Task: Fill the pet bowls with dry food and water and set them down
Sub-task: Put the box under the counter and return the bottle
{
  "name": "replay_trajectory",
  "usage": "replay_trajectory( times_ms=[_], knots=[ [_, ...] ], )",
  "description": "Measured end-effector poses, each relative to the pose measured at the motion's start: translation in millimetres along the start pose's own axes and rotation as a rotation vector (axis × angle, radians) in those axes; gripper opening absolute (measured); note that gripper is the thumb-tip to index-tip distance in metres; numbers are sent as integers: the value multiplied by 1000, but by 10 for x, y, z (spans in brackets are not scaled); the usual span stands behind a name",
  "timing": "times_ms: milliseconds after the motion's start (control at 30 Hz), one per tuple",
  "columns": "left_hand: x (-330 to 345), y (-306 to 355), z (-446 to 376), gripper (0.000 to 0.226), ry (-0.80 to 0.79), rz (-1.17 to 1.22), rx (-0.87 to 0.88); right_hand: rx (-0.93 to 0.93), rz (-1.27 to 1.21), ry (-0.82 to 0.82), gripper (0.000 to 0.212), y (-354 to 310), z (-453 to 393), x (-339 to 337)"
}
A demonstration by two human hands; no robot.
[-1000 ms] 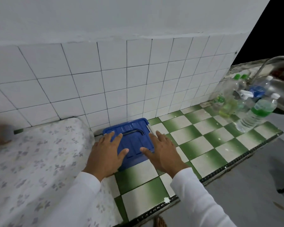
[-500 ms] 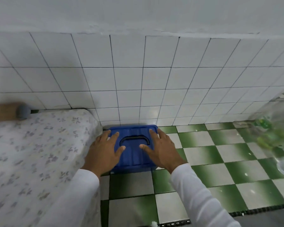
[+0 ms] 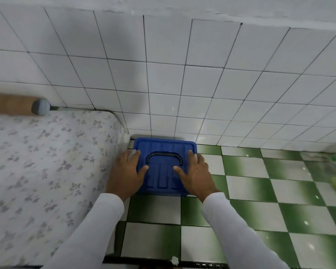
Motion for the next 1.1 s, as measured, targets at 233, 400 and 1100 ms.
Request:
replay_trajectory(
  times_ms=[233,400,1100],
  knots=[
    [247,-155,-71,68,-46,-11,-49,2,-6,3,83,111,-94,157],
    [388,-233,-155,65,-76,16,-108,17,12,40,78,196,-187,248],
    [546,-306,-243,66,-23,96,-186,86,-54,216,62,270,-221,314]
  ],
)
Point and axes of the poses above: each hand's wrist, its own z-axis away from the middle knuckle, its own x-axis out of the palm, y = z × x, the point moved 10 cm from there along -z, towards the middle knuckle, and after that the axes turned 11 degrees about y, right-handed, at the moved point
